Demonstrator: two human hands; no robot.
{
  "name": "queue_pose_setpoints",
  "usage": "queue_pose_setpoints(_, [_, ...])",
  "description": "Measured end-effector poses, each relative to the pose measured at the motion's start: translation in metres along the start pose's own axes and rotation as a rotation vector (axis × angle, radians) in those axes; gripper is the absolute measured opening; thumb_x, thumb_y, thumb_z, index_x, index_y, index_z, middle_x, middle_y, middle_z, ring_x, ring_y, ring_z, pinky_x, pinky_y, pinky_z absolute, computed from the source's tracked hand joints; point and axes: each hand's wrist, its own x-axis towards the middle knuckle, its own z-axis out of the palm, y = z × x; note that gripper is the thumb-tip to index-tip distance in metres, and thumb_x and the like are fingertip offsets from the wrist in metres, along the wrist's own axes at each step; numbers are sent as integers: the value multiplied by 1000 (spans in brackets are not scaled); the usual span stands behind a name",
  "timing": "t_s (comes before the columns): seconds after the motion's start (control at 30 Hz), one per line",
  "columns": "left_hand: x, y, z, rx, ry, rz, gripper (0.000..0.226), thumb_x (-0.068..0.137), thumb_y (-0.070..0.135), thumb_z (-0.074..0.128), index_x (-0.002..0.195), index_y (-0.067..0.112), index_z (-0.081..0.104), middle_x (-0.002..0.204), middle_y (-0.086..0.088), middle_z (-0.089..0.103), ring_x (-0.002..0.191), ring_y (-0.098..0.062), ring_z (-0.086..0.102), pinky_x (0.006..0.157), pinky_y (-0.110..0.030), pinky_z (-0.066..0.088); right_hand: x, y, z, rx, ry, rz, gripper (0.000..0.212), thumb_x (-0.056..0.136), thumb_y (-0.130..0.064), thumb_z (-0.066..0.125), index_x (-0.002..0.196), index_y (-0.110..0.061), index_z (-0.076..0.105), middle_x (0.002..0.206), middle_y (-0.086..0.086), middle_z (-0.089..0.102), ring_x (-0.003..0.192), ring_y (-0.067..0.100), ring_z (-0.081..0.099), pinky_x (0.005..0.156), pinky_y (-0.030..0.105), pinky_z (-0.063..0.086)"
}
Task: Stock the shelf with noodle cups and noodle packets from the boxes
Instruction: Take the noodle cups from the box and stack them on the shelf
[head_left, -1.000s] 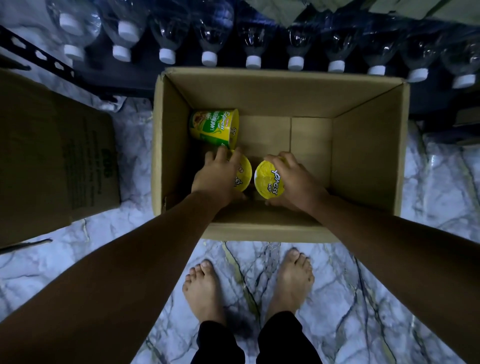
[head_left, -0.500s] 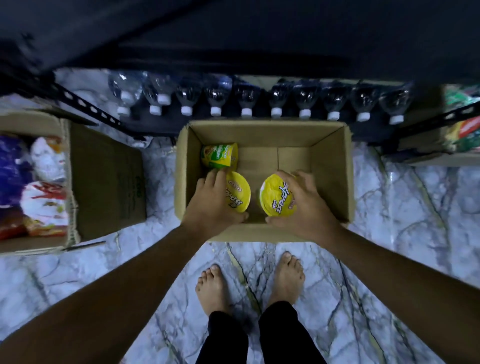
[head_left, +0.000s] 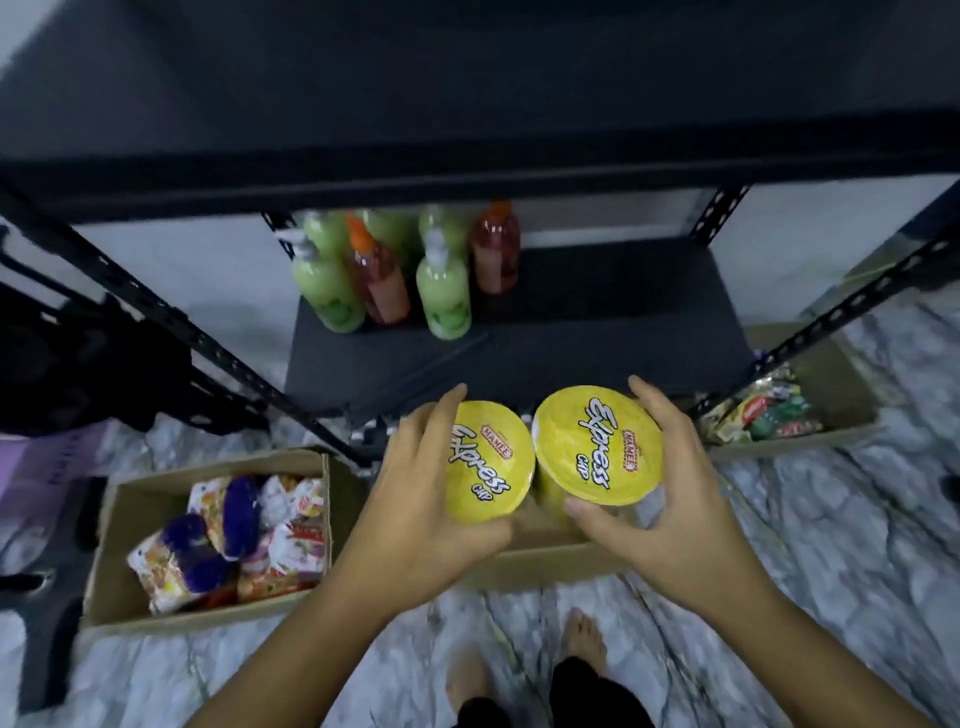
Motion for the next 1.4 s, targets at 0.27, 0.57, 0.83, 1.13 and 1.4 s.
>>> queue_pose_setpoints(0.27, [-9,121,-129,-92,249,242,112,63,64,80,155,47,19,143,24,34,132,11,38,95,0,34,14,-153,-64,74,236,-229,84,69,-56,84,140,-43,39,127,-27,55,120,3,57,92,12,45])
queue_pose_setpoints(0.57, [15,233,-240,-187,499,466,113,59,68,80,154,50,23,142,29,41,130,7,45,99,-16,40,51,-295,-133,220,435,-385,88,62,-52,84,138,-48,40,115,-33,63,109,-10,59,79,5,46])
queue_pose_setpoints(0.83, [48,338,-322,-328,658,616,106,63,63,89,150,53,29,130,24,55,112,9,59,90,-21,48,91,-406,-210,250,453,-535,79,67,-59,80,134,-53,38,101,-26,68,94,-12,62,59,12,52])
queue_pose_setpoints(1.13, [89,423,-364,-445,690,676,105,63,64,90,150,51,31,137,16,53,118,-5,59,102,-45,54,144,-468,-285,205,448,-607,80,72,-63,80,138,-46,39,111,-20,62,101,1,65,73,24,54])
queue_pose_setpoints(1.4, [127,456,-371,-525,696,628,111,51,74,91,144,54,35,138,5,56,118,-19,65,94,-45,59,206,-486,-324,103,472,-570,85,71,-66,80,140,-42,37,121,-6,57,95,-2,57,84,33,55])
